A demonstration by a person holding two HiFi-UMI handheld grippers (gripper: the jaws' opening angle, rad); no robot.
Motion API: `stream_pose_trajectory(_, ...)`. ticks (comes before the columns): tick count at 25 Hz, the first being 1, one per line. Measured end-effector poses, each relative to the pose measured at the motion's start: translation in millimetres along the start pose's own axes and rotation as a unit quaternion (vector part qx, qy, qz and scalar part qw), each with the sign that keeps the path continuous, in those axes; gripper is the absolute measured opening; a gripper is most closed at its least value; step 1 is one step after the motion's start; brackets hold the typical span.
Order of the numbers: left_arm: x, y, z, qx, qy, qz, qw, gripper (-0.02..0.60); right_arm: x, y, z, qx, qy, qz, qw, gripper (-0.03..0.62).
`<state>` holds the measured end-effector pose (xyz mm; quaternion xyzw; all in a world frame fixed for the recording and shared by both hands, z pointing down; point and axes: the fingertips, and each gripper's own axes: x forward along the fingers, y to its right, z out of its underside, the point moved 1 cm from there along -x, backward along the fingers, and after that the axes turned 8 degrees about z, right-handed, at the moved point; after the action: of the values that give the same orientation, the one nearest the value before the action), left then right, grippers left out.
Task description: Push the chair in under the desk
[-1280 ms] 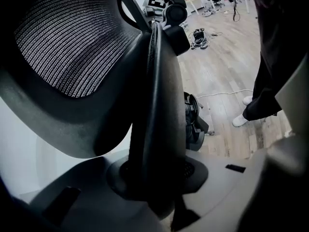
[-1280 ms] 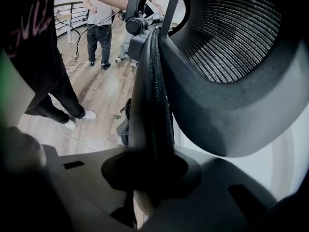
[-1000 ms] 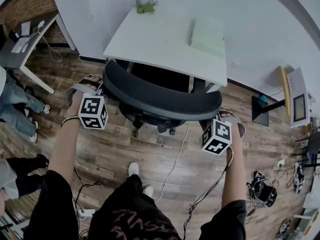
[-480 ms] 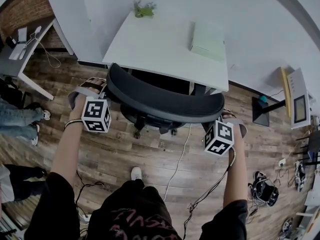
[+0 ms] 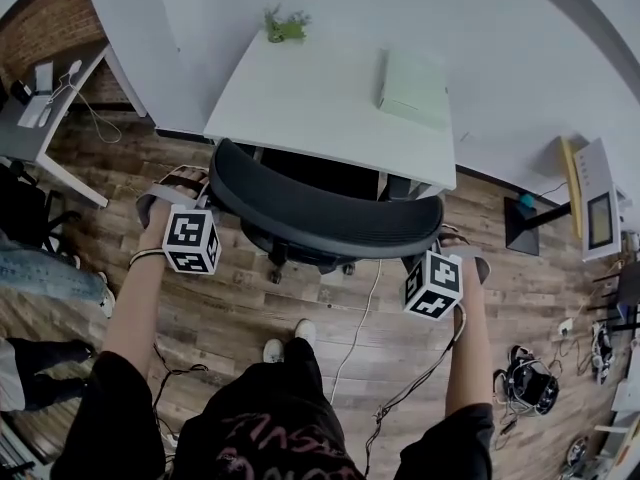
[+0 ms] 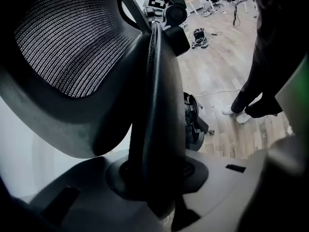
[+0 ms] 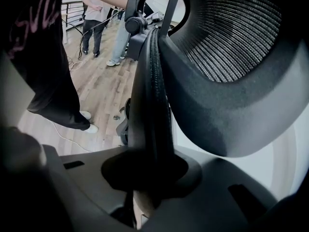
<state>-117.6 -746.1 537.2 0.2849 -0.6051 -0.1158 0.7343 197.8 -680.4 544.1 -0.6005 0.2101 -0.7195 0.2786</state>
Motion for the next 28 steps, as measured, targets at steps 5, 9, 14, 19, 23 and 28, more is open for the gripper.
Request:
stream_pose_trajectory(5, -0.4, -3.5, 0.1, -0.006, -0.001, 0.0, 1.0, 0.121, 1.4, 6.7, 0.6, 0.002, -0.002, 0.017, 1.0, 0.104)
stream_pose_trajectory(9, -0.9, 0.8, 2.7, -0.012, -0.002, 0.004, 0.9999, 0.146, 2.0, 7.7, -0.4, -0.004, -0.014, 0.041, 0.999, 0.11)
stream_pose_trajectory(14, -3.0, 3.8, 7.0, -0.004, -0.013, 0.01, 0.9999, 0.192, 1.8, 7.8, 1.8, 0.006, -0.013, 0.041, 0.999, 0.155)
stream_pose_trajectory(19, -8.1, 7.2, 9.6, -0.004, -0.017, 0.011, 0.9998, 0.199, -4.8, 6.6, 7.3, 0.022, -0.009, 0.045, 0.999, 0.173)
stream_pose_trajectory(23, -16.1, 6.7, 15.5, -0.011, -0.028, 0.004, 0.9995, 0.202, -10.8, 10.8, 11.8, 0.032, -0.007, 0.06, 0.998, 0.187)
stream_pose_trajectory(28, -31.7, 6.3, 22.7, -0.016, -0.026, -0.01, 0.9995, 0.21, -22.4, 12.4, 9.9, 0.056, -0.001, 0.073, 0.996, 0.192)
